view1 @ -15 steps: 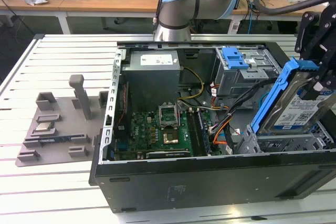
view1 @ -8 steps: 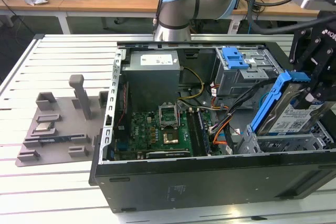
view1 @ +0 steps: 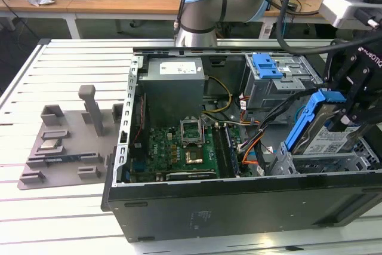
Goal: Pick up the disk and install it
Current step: 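Insert the disk into the insertion slot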
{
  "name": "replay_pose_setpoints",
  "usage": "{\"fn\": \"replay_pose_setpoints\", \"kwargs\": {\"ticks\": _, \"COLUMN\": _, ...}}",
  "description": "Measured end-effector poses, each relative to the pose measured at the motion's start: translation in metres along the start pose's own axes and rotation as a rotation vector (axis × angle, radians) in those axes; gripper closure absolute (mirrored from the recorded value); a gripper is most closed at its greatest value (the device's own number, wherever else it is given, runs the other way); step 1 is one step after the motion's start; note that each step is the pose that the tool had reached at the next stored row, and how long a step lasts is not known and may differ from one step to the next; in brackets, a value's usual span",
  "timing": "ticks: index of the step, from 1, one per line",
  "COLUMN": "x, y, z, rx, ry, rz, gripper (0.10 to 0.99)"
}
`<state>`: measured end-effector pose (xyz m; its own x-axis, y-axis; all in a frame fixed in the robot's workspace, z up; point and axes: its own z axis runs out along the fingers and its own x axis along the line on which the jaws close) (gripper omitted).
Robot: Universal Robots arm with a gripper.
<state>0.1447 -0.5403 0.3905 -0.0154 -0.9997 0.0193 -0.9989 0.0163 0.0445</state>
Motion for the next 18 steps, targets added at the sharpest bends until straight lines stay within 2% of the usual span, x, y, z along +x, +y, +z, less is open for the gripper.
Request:
{"fn": "replay_pose_setpoints", "kwargs": {"ticks": 5, "x": 0.0000, "y": -0.0001, "z": 0.0004, "rx": 0.000, "ry": -0.0003, "rz": 0.000, "gripper": 0.722}}
{"fn": "replay_pose_setpoints", "kwargs": {"ticks": 6, "x": 0.0000, "y": -0.0001, "z": 0.0004, "rx": 0.000, "ry": -0.0001, "rz": 0.000, "gripper": 0.710}}
{"fn": "replay_pose_setpoints", "kwargs": {"ticks": 7, "x": 0.0000, "y": -0.0001, "z": 0.0004, "rx": 0.000, "ry": 0.0001, "rz": 0.000, "gripper": 0.647}}
{"fn": "replay_pose_setpoints", "kwargs": {"ticks": 10, "x": 0.0000, "y": -0.0001, "z": 0.0006, "rx": 0.000, "ry": -0.0001, "rz": 0.000, "gripper": 0.647}}
{"fn": "replay_pose_setpoints", "kwargs": {"ticks": 14, "x": 0.0000, "y": -0.0001, "z": 0.0009, "rx": 0.000, "ry": -0.0001, "rz": 0.000, "gripper": 0.910}}
{"fn": "replay_pose_setpoints", "kwargs": {"ticks": 15, "x": 0.0000, "y": -0.0001, "z": 0.0010, "rx": 0.000, "ry": -0.0002, "rz": 0.000, "gripper": 0.910}}
{"fn": "replay_pose_setpoints", "kwargs": {"ticks": 16, "x": 0.0000, "y": -0.0001, "z": 0.0010, "rx": 0.000, "ry": -0.0002, "rz": 0.000, "gripper": 0.980}}
{"fn": "replay_pose_setpoints", "kwargs": {"ticks": 18, "x": 0.0000, "y": -0.0001, "z": 0.0011, "rx": 0.000, "ry": -0.0001, "rz": 0.000, "gripper": 0.980}}
